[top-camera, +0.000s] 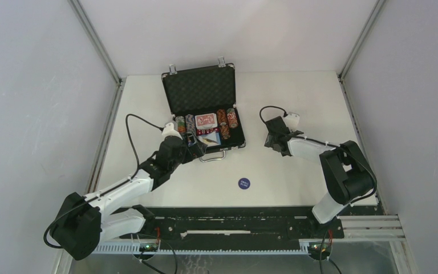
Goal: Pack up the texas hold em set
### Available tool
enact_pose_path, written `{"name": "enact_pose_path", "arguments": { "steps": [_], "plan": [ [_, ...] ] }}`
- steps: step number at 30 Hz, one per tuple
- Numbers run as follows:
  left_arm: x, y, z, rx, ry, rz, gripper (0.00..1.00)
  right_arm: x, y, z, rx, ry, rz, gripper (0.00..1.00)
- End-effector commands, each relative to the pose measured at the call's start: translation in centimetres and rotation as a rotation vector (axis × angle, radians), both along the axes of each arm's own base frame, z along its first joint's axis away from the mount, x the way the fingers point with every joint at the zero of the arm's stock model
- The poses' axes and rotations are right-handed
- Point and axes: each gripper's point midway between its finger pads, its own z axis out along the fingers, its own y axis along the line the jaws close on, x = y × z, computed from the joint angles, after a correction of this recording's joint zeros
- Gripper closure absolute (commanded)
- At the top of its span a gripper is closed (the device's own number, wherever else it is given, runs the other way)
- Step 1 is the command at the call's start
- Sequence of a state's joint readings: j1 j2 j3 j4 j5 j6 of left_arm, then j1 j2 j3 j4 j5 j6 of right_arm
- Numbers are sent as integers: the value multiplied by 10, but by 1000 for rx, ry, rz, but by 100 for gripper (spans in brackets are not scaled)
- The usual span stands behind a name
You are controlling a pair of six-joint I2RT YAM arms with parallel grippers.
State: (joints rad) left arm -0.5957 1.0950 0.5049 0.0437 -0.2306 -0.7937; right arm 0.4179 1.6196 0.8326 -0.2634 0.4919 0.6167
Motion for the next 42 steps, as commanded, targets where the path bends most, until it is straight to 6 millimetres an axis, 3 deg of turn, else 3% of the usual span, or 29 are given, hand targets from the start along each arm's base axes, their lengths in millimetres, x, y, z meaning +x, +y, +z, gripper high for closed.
{"name": "enact_pose_path", "arguments": {
  "steps": [1, 10, 16, 19, 25, 30, 42],
  "plan": [
    [8, -8, 16, -27, -49, -17, 0, 6, 11, 16, 60, -50, 16, 19],
    [7, -10, 18, -37, -50, -24, 0, 11, 7, 16, 121, -27, -40, 18],
    [6, -9, 20, -37, -56, -22, 0, 14, 7, 4, 121, 52, -64, 16],
    [6, -8, 21, -36, -59, -20, 0, 15, 9, -1, 117, 75, -63, 26],
    [6, -9, 21, -37, -59, -22, 0, 12, 8, -3, 117, 94, -60, 29],
    [6, -9, 21, -40, -57, -25, 0, 10, 9, -5, 113, 112, -40, 37],
    [6, -9, 21, -40, -59, -23, 0, 12, 14, 4, 92, 79, -19, 40]
  ]
}}
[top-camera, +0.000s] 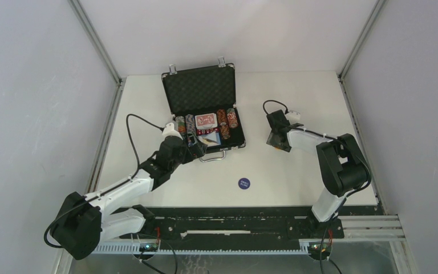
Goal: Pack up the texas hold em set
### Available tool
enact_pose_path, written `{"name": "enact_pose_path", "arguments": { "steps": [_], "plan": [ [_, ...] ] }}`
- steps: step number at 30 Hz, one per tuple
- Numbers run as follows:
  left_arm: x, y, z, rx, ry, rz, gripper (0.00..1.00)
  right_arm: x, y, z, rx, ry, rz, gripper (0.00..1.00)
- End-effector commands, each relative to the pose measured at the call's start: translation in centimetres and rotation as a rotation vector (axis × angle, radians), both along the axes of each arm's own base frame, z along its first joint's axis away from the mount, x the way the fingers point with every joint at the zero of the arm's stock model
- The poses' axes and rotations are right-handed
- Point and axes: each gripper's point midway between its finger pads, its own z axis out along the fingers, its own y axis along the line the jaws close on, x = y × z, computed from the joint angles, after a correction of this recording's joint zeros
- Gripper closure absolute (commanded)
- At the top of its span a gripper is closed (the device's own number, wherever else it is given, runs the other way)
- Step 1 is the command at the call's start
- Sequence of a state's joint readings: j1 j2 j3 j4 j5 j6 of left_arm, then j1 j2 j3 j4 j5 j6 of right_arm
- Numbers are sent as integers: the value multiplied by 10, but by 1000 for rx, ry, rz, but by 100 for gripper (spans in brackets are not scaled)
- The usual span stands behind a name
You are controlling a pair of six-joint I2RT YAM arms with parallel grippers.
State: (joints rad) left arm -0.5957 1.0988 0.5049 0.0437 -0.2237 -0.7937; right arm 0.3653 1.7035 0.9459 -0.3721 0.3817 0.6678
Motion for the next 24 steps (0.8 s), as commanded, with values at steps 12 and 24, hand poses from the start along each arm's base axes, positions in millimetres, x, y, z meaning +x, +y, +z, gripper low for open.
{"name": "enact_pose_path", "arguments": {
  "steps": [12, 24],
  "plan": [
    [7, -8, 22, -38, -63, -17, 0, 7, 19, 25, -24, -58, 55, 45],
    [6, -8, 24, -40, -67, -18, 0, 21, 5, 16, -42, -16, 9, 19]
  ]
}}
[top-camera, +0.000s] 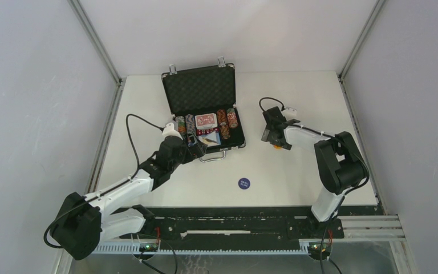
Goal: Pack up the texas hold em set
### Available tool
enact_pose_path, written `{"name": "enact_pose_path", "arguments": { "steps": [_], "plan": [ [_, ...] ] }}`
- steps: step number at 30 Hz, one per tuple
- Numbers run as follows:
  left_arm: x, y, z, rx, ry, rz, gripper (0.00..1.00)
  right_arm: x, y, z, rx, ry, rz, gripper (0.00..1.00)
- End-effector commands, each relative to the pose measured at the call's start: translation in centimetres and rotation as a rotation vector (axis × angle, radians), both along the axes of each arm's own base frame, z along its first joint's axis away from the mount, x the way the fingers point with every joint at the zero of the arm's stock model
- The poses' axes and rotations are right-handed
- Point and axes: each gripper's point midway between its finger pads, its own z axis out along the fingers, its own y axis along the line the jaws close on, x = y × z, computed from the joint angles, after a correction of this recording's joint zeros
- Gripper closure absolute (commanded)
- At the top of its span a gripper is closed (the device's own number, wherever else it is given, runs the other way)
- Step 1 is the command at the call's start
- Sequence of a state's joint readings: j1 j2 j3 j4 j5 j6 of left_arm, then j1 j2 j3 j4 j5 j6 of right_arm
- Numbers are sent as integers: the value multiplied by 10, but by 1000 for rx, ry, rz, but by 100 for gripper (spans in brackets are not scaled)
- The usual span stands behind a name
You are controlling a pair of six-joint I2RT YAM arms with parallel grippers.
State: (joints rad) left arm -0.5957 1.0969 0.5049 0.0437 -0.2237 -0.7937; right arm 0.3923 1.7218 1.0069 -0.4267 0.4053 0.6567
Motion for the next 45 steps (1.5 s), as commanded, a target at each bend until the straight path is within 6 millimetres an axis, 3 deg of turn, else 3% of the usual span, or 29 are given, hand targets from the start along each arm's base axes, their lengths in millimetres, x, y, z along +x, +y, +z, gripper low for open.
{"name": "enact_pose_path", "arguments": {
  "steps": [1, 5, 8, 14, 24, 38, 45],
  "plan": [
    [6, -8, 23, -39, -66, -17, 0, 17, -3, 7, -15, -19, -17, 19],
    [6, -7, 23, -36, -66, -16, 0, 18, -2, 1, -5, 0, -15, 22],
    [7, -7, 23, -35, -65, -14, 0, 14, -3, -4, -6, 18, -24, 32],
    [6, -10, 21, -41, -56, -25, 0, 12, -3, -5, -7, 28, -18, 32],
    [6, -9, 22, -39, -59, -22, 0, 14, 5, -4, -12, 11, 2, 46],
    [6, -9, 21, -41, -58, -23, 0, 12, 36, 37, -40, -89, 78, 48],
    [6, -9, 23, -44, -62, -24, 0, 16, 67, 53, -45, -124, 147, 48]
  ]
}}
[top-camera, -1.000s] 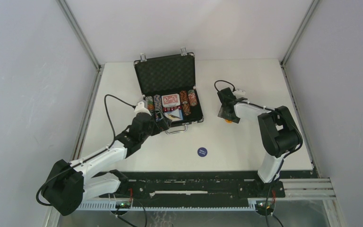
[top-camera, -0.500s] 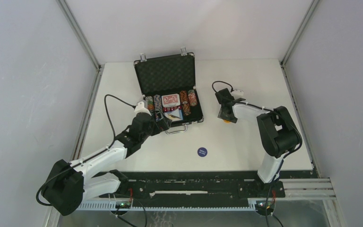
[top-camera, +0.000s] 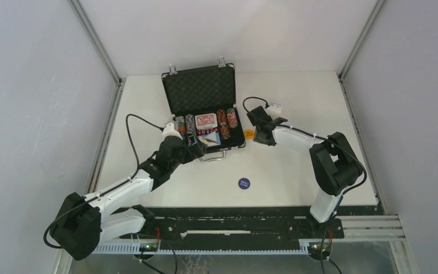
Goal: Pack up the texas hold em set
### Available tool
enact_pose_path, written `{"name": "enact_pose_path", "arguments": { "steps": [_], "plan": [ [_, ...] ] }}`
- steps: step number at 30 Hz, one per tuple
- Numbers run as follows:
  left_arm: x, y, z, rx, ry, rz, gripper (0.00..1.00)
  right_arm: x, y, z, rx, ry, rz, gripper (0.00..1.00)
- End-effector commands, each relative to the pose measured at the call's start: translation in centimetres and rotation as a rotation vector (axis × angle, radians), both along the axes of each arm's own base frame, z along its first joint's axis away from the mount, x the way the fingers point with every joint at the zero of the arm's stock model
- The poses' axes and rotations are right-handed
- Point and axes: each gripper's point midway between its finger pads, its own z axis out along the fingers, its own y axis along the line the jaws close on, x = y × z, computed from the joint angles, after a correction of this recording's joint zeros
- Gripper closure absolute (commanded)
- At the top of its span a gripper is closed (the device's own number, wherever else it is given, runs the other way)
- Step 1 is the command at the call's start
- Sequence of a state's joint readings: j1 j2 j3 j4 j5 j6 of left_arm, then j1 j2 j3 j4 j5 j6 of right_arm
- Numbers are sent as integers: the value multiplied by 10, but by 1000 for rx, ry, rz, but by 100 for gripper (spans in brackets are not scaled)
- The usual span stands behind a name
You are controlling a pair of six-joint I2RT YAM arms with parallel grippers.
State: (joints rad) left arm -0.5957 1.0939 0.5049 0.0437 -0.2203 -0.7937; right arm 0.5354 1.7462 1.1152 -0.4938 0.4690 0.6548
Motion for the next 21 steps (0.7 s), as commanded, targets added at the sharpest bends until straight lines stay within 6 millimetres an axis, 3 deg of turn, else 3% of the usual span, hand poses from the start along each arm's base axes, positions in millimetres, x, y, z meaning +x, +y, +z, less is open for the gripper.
{"name": "enact_pose_path", "arguments": {
  "steps": [1, 5, 11, 21],
  "plan": [
    [6, -8, 22, -40, -61, -19, 0, 12, 26, 33, 2, -85, 45, 48],
    [6, -7, 23, -39, -64, -17, 0, 20, 42, 38, 13, -99, 69, 46],
    [7, -7, 22, -34, -62, -15, 0, 47, 56, 34, 59, -103, 88, 27],
    [8, -5, 20, -19, -60, -6, 0, 103, 51, 12, 70, -69, 42, 22]
  ]
}}
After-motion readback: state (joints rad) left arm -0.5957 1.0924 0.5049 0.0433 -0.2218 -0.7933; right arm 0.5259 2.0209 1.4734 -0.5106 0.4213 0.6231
